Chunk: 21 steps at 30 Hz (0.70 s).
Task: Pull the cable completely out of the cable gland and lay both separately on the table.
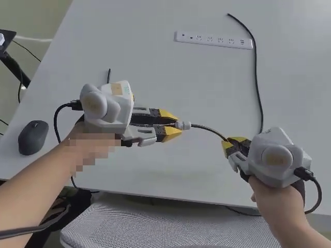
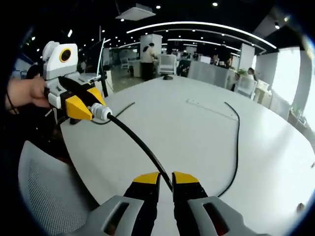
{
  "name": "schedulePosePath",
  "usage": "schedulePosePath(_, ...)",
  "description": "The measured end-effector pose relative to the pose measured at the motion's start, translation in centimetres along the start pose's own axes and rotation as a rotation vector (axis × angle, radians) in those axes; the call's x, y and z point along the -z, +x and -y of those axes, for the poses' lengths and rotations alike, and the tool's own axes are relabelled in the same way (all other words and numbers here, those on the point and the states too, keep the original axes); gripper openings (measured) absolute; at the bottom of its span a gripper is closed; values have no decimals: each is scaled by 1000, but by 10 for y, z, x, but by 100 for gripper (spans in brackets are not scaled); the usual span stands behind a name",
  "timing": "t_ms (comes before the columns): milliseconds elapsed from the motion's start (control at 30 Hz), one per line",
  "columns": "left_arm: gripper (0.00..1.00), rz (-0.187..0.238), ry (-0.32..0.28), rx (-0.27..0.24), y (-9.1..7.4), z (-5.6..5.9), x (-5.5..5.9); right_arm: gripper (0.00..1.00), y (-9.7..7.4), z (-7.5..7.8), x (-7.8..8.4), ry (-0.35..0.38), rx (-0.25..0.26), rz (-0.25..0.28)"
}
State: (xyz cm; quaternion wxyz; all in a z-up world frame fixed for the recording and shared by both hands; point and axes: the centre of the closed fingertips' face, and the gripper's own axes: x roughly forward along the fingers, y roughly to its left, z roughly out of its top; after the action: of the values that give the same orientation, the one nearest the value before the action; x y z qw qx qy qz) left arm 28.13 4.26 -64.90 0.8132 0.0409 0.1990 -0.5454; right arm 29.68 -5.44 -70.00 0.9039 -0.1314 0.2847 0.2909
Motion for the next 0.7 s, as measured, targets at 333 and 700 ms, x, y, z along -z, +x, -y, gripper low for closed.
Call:
schedulePosePath(333,15,-15,10,15,1,5,2,14,-1,-35,-35,-393,-60,35)
schedulePosePath(700,15,-21,9,23,2,5,3,5,5,-64,-56,-600,-96,61)
